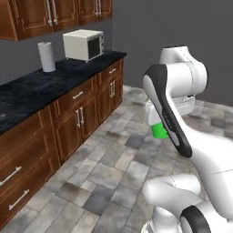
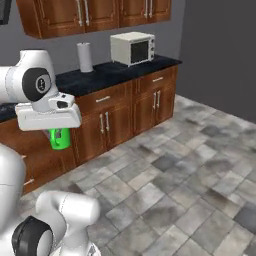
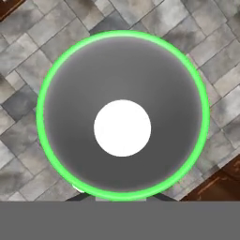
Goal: Clear the mugs and bowl far away from the sink.
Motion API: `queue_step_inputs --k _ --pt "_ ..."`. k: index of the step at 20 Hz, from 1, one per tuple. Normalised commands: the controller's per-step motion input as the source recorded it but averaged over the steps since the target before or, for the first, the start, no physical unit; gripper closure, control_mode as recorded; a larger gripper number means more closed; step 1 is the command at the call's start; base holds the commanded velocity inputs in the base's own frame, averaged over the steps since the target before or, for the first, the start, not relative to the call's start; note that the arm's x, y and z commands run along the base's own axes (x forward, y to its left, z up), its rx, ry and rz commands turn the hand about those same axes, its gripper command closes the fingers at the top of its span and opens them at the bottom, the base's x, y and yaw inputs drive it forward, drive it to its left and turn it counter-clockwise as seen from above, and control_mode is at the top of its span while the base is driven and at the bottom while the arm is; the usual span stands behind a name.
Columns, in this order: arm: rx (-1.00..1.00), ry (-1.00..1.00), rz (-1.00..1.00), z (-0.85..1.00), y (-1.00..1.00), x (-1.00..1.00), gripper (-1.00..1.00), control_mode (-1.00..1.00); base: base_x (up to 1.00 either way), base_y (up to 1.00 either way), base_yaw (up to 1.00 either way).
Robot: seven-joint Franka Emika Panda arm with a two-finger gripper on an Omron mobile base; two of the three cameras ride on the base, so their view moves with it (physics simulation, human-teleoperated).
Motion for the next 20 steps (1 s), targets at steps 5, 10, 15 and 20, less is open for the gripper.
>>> queue_step_inputs --k 5,10,15,20 --pt "0.0 0.0 0.0 0.0 0.0 0.0 1.0 1.0 0.0 0.0 1.0" --pt "0.0 0.0 0.0 0.0 0.0 0.0 1.0 1.0 0.69 -0.08 0.83" --pt "0.0 0.0 0.0 0.0 0.0 0.0 1.0 1.0 0.83 0.54 0.62" --pt "0.0 0.0 0.0 0.0 0.0 0.0 1.0 1.0 0.98 0.15 0.48"
